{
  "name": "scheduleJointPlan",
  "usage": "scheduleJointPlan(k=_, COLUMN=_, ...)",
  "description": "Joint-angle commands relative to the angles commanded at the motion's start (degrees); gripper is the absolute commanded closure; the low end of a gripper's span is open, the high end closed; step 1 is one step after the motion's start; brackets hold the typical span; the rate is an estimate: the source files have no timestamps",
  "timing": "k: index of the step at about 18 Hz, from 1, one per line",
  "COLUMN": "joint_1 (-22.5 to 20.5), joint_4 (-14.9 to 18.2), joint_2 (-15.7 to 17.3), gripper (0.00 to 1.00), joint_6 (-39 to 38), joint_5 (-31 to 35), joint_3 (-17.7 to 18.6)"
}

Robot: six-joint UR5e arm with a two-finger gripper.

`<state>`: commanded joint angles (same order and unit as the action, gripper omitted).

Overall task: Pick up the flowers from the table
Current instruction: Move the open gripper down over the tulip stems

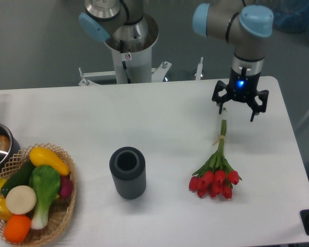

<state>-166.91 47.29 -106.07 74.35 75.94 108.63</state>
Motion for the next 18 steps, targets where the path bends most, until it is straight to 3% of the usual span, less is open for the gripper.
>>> scheduleJointPlan(k=7, joint_1=1.23, joint_4=0.0, joint_2=-6.5, gripper=0.0, joint_6=-0.26, joint_5=0.0, joint_3=-2.45)
scheduleJointPlan(k=18, joint_1=3.6, joint_4=-0.26, joint_2=-10.91, gripper=0.0, joint_6=-0.26, joint_5=-0.09, joint_3=-4.22)
